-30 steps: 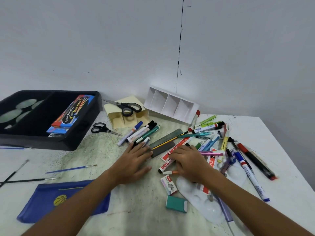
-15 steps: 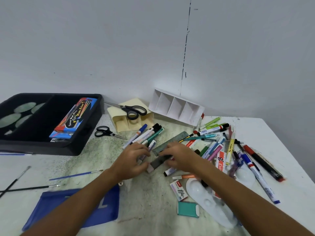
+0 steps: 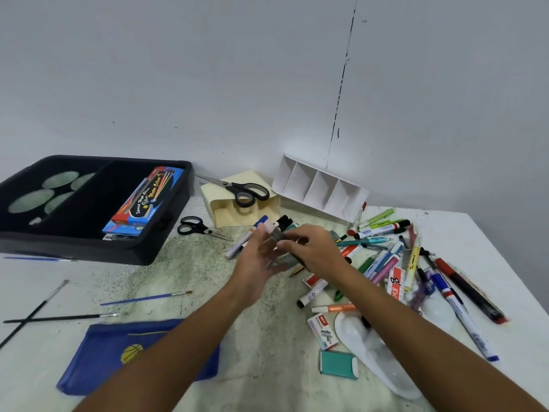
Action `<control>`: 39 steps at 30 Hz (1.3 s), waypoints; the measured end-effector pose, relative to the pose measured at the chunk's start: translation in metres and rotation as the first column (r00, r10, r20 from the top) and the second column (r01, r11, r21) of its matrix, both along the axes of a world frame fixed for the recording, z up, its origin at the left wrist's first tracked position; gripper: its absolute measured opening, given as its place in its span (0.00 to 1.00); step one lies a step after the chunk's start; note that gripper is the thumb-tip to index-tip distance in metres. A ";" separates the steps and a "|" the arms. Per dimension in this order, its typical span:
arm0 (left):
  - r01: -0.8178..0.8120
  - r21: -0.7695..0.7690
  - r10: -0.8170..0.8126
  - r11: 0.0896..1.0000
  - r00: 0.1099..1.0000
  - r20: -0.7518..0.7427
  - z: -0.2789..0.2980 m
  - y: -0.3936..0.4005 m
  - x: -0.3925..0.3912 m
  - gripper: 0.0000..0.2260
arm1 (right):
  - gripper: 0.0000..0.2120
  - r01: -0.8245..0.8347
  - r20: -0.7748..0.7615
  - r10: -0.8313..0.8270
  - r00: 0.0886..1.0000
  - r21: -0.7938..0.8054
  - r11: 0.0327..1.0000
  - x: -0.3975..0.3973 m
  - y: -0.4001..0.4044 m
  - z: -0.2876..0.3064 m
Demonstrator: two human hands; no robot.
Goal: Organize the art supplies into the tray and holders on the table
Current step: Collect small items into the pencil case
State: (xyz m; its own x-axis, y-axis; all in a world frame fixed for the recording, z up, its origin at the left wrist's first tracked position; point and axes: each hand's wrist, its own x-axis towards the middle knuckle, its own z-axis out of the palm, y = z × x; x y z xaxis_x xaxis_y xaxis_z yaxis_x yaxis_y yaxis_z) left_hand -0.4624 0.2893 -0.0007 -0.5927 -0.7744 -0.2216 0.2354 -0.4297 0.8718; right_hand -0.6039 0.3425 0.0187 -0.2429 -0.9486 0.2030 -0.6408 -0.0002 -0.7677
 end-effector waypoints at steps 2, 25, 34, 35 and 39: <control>-0.027 0.141 0.033 0.990 0.998 -0.044 -0.001 0.008 -0.012 0.25 | 0.15 -0.018 0.068 0.015 0.998 0.040 0.999 0.005 -0.001 0.004; -0.018 0.074 0.011 0.997 0.996 0.088 0.000 -0.001 0.002 0.07 | 0.04 0.176 0.377 -0.096 0.921 -0.185 0.967 -0.012 -0.008 0.019; 0.016 -0.011 -0.013 1.000 0.980 0.200 -0.004 0.006 -0.009 0.03 | 0.05 0.174 0.560 -0.185 0.808 0.073 0.982 -0.018 -0.009 0.012; -0.007 0.034 0.001 0.999 0.983 0.183 -0.004 0.004 -0.007 0.04 | 0.04 0.153 0.442 -0.177 0.879 0.090 0.984 -0.026 -0.008 0.007; -0.024 0.081 0.010 0.996 0.986 0.166 -0.006 -0.004 0.003 0.04 | 0.08 -0.042 -0.237 0.162 0.958 0.441 0.897 -0.052 0.000 -0.012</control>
State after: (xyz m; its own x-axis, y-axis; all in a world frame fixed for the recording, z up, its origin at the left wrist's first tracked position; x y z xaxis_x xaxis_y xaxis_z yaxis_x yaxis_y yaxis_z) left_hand -0.4594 0.2855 -0.0063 -0.5293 -0.7590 -0.3791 0.0995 -0.4992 0.8608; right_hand -0.6563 0.3424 0.0064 -0.1350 -0.9735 -0.1847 -0.8319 0.2127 -0.5126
